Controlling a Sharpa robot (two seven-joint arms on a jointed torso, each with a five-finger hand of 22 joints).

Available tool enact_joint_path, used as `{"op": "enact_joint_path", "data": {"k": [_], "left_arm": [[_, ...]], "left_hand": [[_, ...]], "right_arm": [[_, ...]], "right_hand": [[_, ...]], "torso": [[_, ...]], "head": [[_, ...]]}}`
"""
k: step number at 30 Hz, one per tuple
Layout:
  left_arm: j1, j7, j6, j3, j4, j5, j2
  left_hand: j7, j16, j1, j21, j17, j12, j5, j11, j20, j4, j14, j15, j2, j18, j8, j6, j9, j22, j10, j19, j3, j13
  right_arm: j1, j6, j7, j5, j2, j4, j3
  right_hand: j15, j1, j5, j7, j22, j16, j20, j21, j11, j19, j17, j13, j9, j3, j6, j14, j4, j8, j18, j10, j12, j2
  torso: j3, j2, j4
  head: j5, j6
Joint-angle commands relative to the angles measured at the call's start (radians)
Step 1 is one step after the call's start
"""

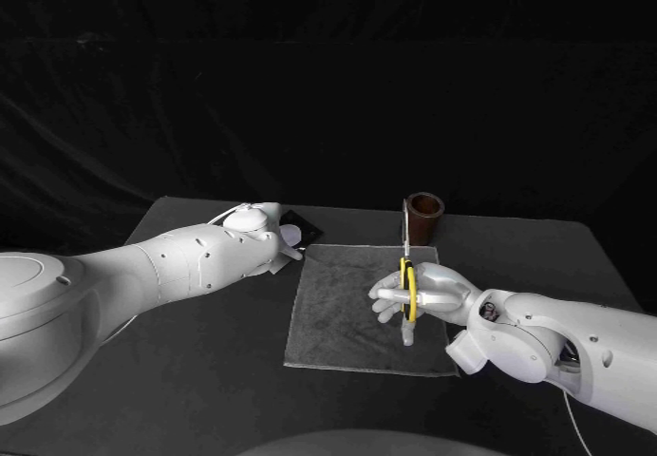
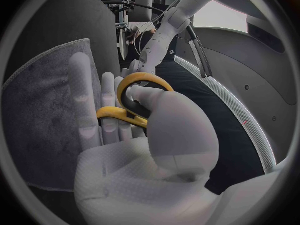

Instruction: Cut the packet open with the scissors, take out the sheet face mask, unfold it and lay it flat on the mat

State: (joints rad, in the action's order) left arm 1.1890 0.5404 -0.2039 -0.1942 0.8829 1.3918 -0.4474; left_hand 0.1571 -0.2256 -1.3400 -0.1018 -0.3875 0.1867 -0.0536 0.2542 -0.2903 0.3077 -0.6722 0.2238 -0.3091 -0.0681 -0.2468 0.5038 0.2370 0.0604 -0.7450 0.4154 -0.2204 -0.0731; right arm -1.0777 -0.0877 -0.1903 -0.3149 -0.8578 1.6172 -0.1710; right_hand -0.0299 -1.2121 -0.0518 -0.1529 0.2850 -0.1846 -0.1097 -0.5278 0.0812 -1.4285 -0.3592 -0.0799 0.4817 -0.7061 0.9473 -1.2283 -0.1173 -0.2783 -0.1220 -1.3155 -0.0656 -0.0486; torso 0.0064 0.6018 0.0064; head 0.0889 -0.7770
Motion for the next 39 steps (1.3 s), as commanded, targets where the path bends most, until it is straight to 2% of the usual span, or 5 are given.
{"op": "enact_joint_path", "data": {"k": [1,12,16,23,39], "left_arm": [[-0.031,0.021,0.06,-0.016,-0.005,0.009,-0.008],[-0.034,-0.013,0.012,-0.017,0.0,0.0,-0.015],[-0.034,-0.034,-0.006,-0.017,0.002,-0.021,-0.02],[-0.034,-0.072,-0.035,-0.016,0.006,-0.068,-0.031],[-0.034,-0.189,-0.079,-0.015,0.048,-0.172,-0.066]], "left_hand": [[0.13,-0.043,-0.048,-0.018,-0.036,0.052,-0.005,-0.013,0.001,-0.006,-0.03,-0.013,0.024,-0.029,-0.059,0.098,0.043,0.008,-0.033,0.048,0.031,-0.055],[0.109,-0.165,-0.099,-0.078,-0.072,0.205,0.003,-0.035,0.001,-0.01,-0.061,-0.038,0.12,-0.06,-0.135,0.139,0.067,0.034,-0.023,0.21,0.188,-0.108],[0.09,-0.19,-0.145,-0.091,-0.071,0.246,0.005,-0.051,0.001,-0.015,-0.077,-0.052,0.204,-0.068,-0.163,0.17,0.073,0.038,-0.033,0.234,0.273,-0.117],[0.08,-0.191,-0.216,-0.1,-0.051,0.264,0.006,-0.062,0.001,-0.02,-0.104,-0.062,0.241,-0.083,-0.168,0.199,0.063,0.039,-0.048,0.243,0.332,-0.106],[0.021,-0.117,-0.319,-0.119,0.022,0.163,0.005,-0.105,0.001,-0.024,-0.217,-0.096,0.204,-0.104,-0.166,0.378,0.02,0.041,-0.203,0.262,0.61,0.007]], "right_arm": [[0.001,0.003,-0.002,-0.012,0.001,0.0,0.001],[0.002,0.007,-0.004,-0.015,0.002,-0.002,0.001],[0.002,0.007,-0.003,-0.016,0.001,-0.003,0.001],[0.002,0.007,-0.002,-0.021,0.0,-0.005,0.001],[0.009,0.003,-0.002,-0.03,0.0,-0.015,0.001]], "right_hand": [[0.002,-0.011,0.002,0.0,-0.001,-0.005,0.002,0.006,0.002,0.007,-0.002,-0.001,0.002,-0.005,0.004,-0.001,0.004,-0.001,-0.053,-0.032,-0.005,0.052],[0.002,-0.011,0.002,0.0,-0.001,-0.004,0.002,0.007,0.002,0.008,-0.002,-0.002,0.002,-0.005,0.005,-0.001,0.005,-0.001,-0.054,-0.033,-0.005,0.051],[0.002,-0.011,0.002,0.0,-0.002,-0.004,0.002,0.007,0.002,0.008,-0.003,-0.002,0.002,-0.005,0.005,-0.001,0.005,-0.001,-0.054,-0.034,-0.005,0.051],[0.002,-0.011,0.002,0.0,-0.002,-0.004,0.002,0.008,0.001,0.008,-0.003,-0.002,0.003,-0.005,0.006,-0.001,0.006,-0.002,-0.054,-0.035,-0.005,0.051],[0.002,-0.011,0.002,0.0,-0.003,-0.004,0.002,0.01,0.001,0.01,-0.004,-0.003,0.003,-0.005,0.006,0.0,0.007,-0.002,-0.054,-0.036,-0.005,0.051]], "torso": [[0.0001,0.0,-0.0009],[0.0003,0.0,-0.0001],[0.0002,0.001,-0.0005],[-0.0002,0.001,-0.0005],[0.0003,0.0,-0.0004]], "head": [[0.0,0.003],[-0.002,0.006],[-0.002,0.006],[-0.003,0.006],[0.0,0.008]]}}
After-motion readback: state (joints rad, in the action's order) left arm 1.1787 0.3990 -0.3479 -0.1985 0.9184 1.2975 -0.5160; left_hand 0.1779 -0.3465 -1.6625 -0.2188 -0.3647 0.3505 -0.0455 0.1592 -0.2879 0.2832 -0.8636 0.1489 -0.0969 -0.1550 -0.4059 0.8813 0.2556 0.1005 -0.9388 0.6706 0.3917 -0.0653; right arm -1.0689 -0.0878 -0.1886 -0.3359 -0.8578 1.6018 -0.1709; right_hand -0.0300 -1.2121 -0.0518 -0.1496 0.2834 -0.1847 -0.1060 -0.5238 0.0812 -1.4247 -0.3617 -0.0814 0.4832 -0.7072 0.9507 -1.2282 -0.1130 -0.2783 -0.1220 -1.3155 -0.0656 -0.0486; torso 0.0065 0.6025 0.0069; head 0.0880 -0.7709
